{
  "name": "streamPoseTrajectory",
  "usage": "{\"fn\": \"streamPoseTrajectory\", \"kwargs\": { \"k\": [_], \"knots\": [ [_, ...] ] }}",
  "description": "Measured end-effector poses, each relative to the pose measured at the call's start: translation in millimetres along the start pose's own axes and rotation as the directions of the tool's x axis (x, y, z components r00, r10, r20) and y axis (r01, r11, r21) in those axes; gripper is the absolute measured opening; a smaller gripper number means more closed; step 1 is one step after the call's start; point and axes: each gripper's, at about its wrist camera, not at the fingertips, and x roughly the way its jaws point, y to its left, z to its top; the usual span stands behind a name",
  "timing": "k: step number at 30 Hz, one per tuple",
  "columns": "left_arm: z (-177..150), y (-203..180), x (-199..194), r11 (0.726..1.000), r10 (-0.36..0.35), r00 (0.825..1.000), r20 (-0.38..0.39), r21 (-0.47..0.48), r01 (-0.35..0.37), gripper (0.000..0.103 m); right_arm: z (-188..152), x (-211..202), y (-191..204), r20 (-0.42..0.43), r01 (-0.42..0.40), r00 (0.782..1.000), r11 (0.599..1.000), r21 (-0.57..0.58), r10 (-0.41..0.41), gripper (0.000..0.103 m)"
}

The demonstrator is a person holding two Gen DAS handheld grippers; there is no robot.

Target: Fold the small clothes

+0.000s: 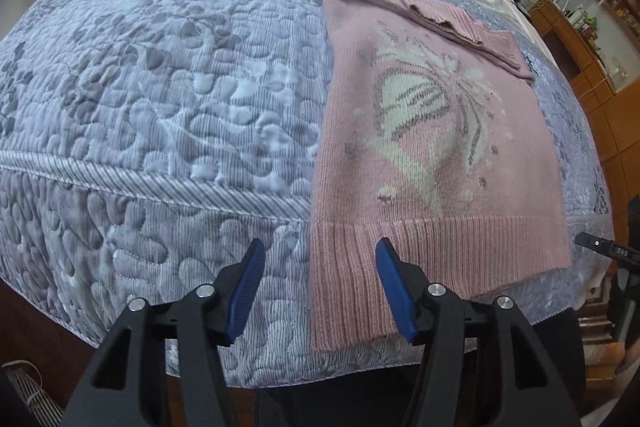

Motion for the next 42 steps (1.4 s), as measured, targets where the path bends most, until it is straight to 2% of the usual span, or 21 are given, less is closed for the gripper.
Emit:
{"fn": "streamPoseTrajectory", "kwargs": {
  "k": [3,9,12,18,21,24,25,26,27,29,30,32,37,40,42],
  "knots": [
    [-6.2,-1.2,2.4,0.999,-0.016,1.000,-0.021,-0.032,0.016,0.058,-2.1,9.0,-5.4,-0.015,-0.025,1.000,1.000,-0.009,0.025,0.056],
    [-12.4,-2.2,6.5,0.998,0.005,0.999,-0.054,-0.062,-0.008,0.058,-3.0,16.9,6.8,-0.030,-0.092,0.995,0.993,-0.074,0.090,0.055],
    [-13.9,0.6,13.9,0.996,-0.013,0.997,-0.070,-0.087,0.007,0.059,-7.1,18.4,12.0,-0.037,-0.088,0.996,0.992,-0.087,0.085,0.055],
    [-12.9,12.3,22.9,0.990,-0.090,0.993,-0.070,-0.118,0.082,0.061,-12.6,24.8,4.5,-0.050,-0.097,0.994,0.995,-0.039,0.095,0.053],
    [-13.8,16.0,20.8,0.985,-0.133,0.989,-0.070,-0.123,0.123,0.058,-11.7,27.5,5.6,-0.056,-0.091,0.994,0.995,-0.038,0.089,0.051],
    [-15.3,17.7,19.7,0.980,-0.162,0.985,-0.067,-0.131,0.152,0.049,-7.4,30.4,7.1,-0.074,-0.086,0.994,0.995,-0.046,0.083,0.042],
    [-16.0,18.0,19.8,0.976,-0.180,0.981,-0.068,-0.136,0.170,0.042,-6.1,31.5,6.3,-0.081,-0.091,0.993,0.995,-0.043,0.087,0.036],
    [-15.7,17.2,20.8,0.974,-0.187,0.980,-0.069,-0.143,0.176,0.040,-5.4,32.8,4.6,-0.088,-0.100,0.991,0.994,-0.035,0.096,0.029],
    [-15.0,16.2,21.8,0.973,-0.191,0.979,-0.072,-0.144,0.179,0.035,-6.0,33.3,1.7,-0.094,-0.105,0.990,0.994,-0.022,0.103,0.026],
    [-12.6,12.8,22.5,0.971,-0.204,0.976,-0.076,-0.145,0.192,0.027,-6.5,32.3,-4.7,-0.097,-0.121,0.988,0.993,0.002,0.120,0.011],
    [-11.1,11.8,21.5,0.968,-0.215,0.974,-0.077,-0.150,0.201,0.020,-6.8,29.7,-8.2,-0.095,-0.149,0.984,0.989,0.024,0.151,0.010],
    [-7.0,8.4,16.5,0.967,-0.223,0.972,-0.072,-0.142,0.212,0.018,-7.6,20.8,-15.3,-0.072,-0.222,0.971,0.973,0.066,0.227,0.009],
    [13.8,-1.0,-13.9,0.948,-0.297,0.955,0.003,-0.120,0.295,0.011,0.4,-7.4,-13.1,-0.025,-0.303,0.952,0.951,0.062,0.305,0.009],
    [34.9,-5.8,-31.9,0.930,-0.341,0.938,0.067,-0.119,0.347,0.010,17.4,-26.9,-8.1,0.017,-0.347,0.938,0.936,0.054,0.347,0.009],
    [51.2,-10.7,-39.6,0.928,-0.347,0.933,0.100,-0.107,0.357,0.010,32.5,-38.2,-3.6,0.045,-0.367,0.930,0.929,0.045,0.365,0.009]
  ]
}}
